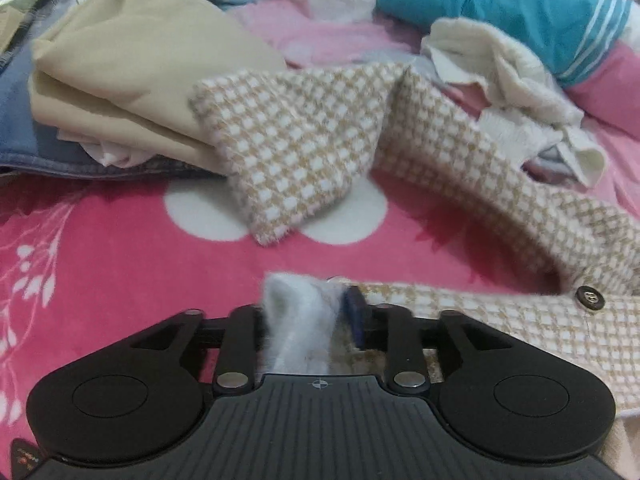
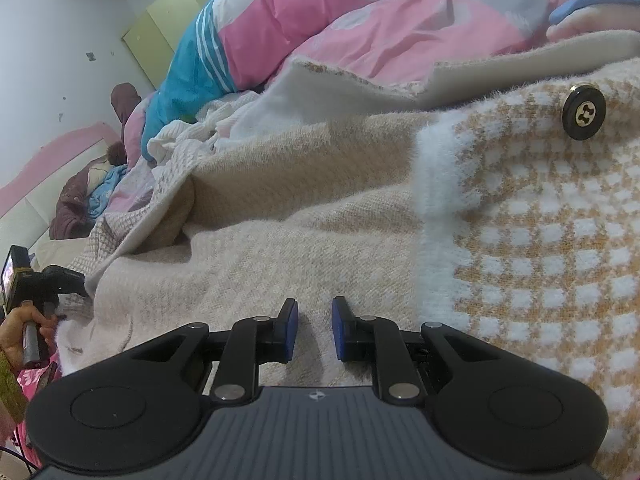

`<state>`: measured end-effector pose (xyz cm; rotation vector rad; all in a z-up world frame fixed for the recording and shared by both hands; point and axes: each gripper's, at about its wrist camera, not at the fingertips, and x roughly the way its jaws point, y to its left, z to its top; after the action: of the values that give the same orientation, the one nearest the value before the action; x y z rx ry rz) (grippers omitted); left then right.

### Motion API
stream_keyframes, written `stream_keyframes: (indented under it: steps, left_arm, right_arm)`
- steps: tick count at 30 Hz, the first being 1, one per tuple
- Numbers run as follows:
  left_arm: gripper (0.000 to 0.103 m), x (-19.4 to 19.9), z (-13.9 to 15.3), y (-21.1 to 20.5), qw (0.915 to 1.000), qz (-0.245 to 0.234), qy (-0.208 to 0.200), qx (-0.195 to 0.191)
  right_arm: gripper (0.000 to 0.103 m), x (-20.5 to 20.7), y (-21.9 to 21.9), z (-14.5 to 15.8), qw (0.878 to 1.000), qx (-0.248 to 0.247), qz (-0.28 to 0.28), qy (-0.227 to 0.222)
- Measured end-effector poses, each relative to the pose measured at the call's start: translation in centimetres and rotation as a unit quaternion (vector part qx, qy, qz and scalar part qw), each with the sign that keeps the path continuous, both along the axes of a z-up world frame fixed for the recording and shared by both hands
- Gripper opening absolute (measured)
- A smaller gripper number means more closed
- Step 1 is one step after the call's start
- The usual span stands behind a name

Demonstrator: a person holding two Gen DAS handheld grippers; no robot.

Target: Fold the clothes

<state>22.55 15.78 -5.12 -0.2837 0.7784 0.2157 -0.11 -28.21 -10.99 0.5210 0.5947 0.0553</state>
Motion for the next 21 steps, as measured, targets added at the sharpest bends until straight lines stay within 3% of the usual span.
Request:
stream_keyframes:
  steps: [3, 9, 13, 14, 21]
  left_arm:
    - [0.065, -2.2, 1.3, 0.3, 0.9994, -0.023, -0.018, -0.016]
    - [0.085, -8.1, 5.1, 0.4, 0.9917, -0.063, -0.101, -0.046]
    - [0.085, -10.9, 4.7, -1.2, 0.9859, -0.12, -0.094, -0.069]
    - [0.085, -11.5, 4.3, -1.6, 0.9843, -0.129, -0.089, -0.081]
    - [0.084, -13.7, -0.2, -3.1, 0.9678, -0.153, -0.073, -0.186]
  right_arm:
    - [0.018, -0.1, -0.1, 0.0, 1.0, 0.003, -0.001, -0.003]
    - [0.024, -0.9, -1.1, -0.2, 0.999, 0.051, 0.003, -0.016]
    - [0.031, -3.8, -2.9, 0.6, 0.995, 0.1, -0.014, -0.011]
    - [0.037, -4.9, -3.5, 0.7, 0.993, 0.112, -0.024, -0.007]
    - [0.039, -12.2, -7.6, 1.1, 0.977, 0.193, -0.094, 0.019]
